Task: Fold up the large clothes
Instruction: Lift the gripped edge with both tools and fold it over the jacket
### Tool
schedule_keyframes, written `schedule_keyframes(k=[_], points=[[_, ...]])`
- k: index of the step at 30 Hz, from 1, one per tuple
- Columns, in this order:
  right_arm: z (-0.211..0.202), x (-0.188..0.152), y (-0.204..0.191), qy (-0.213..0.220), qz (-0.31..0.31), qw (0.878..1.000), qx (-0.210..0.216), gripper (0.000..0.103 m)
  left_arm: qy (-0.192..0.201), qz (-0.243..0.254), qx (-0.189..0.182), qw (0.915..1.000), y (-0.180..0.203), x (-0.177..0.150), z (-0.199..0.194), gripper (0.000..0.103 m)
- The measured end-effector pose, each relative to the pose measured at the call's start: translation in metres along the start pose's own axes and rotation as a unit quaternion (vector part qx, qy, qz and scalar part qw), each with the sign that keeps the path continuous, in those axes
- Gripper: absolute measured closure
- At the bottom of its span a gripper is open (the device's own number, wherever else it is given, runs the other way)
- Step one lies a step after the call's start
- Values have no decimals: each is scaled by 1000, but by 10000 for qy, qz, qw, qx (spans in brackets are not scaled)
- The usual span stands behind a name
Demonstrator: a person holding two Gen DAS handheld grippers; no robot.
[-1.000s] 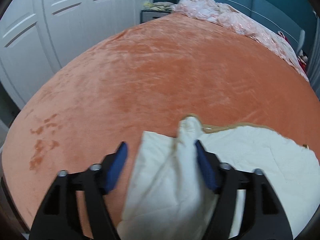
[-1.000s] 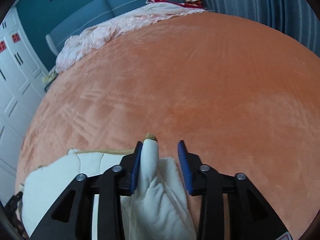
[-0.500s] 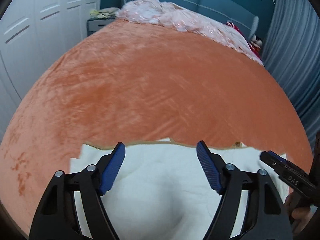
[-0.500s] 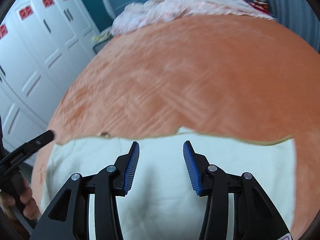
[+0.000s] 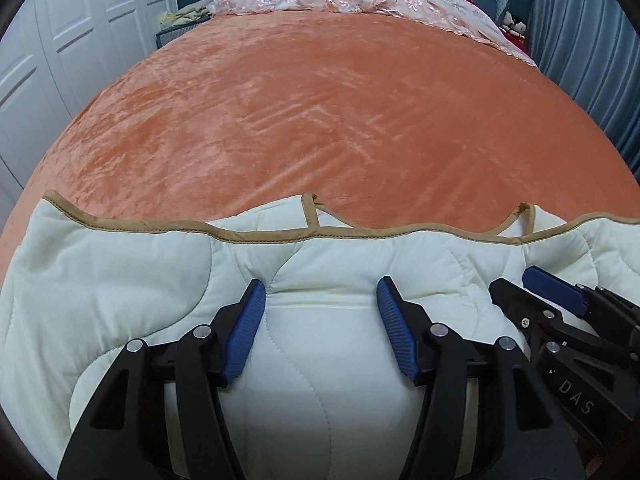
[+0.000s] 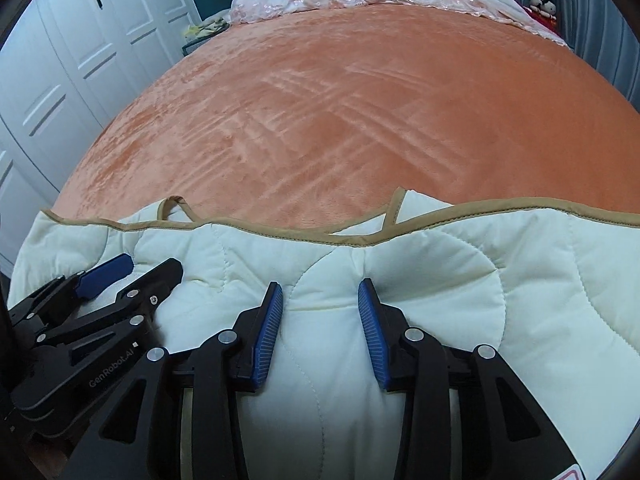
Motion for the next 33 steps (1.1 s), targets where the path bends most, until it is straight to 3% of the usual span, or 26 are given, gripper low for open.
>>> schedule_keyframes(k=[22, 25, 28, 31, 33], points=[[7, -2, -5, 300, -182, 9991, -222, 65, 135, 247, 294, 9992, 8, -3, 9, 44], [4, 1, -2, 313, -99, 9993, -177, 65, 106, 245, 288, 9992, 7, -3, 7, 44], [-13, 12, 10, 399, 268, 9985, -249, 72, -27, 80, 227, 9997, -2, 6, -3, 44], [-65, 23, 34, 961, 908, 9904, -401, 70, 88, -382, 298, 9988, -25, 16, -33, 49], [-90, 21, 40, 978, 933, 9902, -348, 72, 172, -607, 190, 9978, -38, 18, -59, 73]])
Point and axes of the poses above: each gripper's, at about its wrist camera, not at the fingertips, and z roughly the way its jaws point, y to its right, x to its top, the point moved 4 cm from there along z, roughly the way its jaws point, and after that the axes turned 14 degrees about y, right-handed, at the moved point
